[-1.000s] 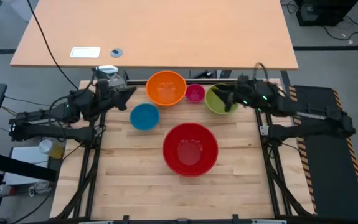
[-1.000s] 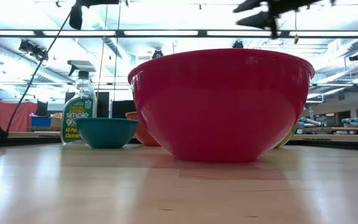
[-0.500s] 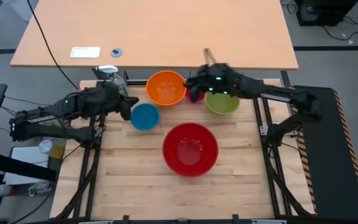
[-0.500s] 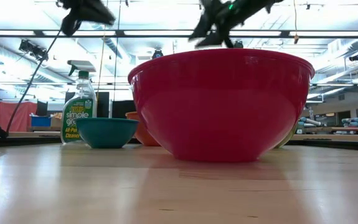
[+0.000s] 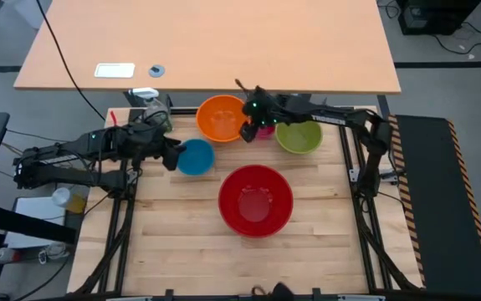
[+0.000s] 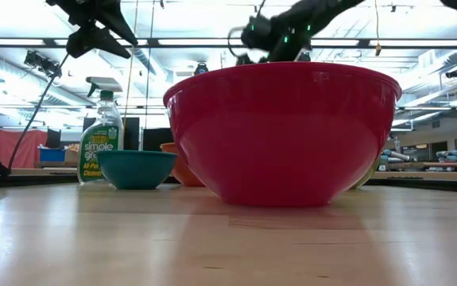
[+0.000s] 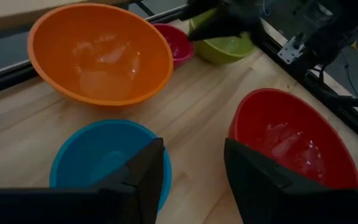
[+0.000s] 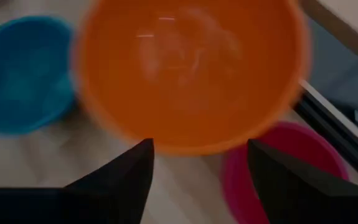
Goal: Nest bowls inside each other
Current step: Stack the orange bowl on top of the red bowl
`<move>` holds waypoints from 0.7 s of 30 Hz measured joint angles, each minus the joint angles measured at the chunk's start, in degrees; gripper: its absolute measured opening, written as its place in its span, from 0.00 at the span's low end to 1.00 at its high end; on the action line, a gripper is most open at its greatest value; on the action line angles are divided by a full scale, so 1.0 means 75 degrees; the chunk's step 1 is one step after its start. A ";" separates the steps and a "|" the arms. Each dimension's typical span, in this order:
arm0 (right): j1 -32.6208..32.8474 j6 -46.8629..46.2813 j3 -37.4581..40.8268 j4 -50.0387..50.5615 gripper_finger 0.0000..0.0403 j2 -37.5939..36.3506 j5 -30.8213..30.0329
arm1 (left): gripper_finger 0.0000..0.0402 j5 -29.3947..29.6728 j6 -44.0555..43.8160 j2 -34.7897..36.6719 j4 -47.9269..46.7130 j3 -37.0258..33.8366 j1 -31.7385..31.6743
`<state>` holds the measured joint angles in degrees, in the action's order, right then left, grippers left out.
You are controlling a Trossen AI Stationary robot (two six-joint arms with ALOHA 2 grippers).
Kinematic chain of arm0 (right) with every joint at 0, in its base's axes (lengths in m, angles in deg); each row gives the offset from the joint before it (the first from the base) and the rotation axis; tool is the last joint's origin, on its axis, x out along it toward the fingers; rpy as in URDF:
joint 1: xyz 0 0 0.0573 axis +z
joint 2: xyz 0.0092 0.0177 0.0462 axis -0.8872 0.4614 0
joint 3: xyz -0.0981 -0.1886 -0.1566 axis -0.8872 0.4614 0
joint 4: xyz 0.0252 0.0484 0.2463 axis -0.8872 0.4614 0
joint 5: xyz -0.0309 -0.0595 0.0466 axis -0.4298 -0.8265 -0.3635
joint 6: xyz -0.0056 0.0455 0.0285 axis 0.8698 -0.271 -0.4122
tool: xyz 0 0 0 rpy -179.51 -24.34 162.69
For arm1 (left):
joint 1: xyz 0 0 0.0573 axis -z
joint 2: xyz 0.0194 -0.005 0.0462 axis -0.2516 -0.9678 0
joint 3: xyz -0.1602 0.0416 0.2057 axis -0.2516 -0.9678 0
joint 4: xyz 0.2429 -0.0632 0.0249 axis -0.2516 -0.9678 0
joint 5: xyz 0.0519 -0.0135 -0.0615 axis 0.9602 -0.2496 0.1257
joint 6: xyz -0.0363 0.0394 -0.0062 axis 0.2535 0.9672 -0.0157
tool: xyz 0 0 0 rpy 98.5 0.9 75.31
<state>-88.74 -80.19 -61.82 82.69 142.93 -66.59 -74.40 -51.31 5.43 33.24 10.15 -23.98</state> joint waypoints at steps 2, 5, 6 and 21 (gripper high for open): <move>-0.0289 -0.0496 -0.0007 -0.0080 0.68 0.0151 0.0012 | 0.43 0.0005 0.0008 0.0000 -0.0001 0.0000 -0.0002; -0.0671 -0.0916 -0.0015 -0.0115 0.68 0.0393 0.0196 | 0.43 0.0212 0.0031 0.0000 0.0017 0.0000 -0.0009; -0.0764 -0.0950 -0.0015 -0.0120 0.68 0.0474 0.0258 | 0.43 0.0313 0.0031 0.0000 0.0021 0.0000 -0.0009; -0.1022 -0.0997 -0.0017 -0.0901 0.56 0.0805 0.0302 | 0.43 0.0695 0.0037 0.0000 0.0128 0.0000 -0.0023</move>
<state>-96.40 -87.67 -61.95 75.94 148.96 -64.33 -69.19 -51.03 5.43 34.21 10.15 -24.16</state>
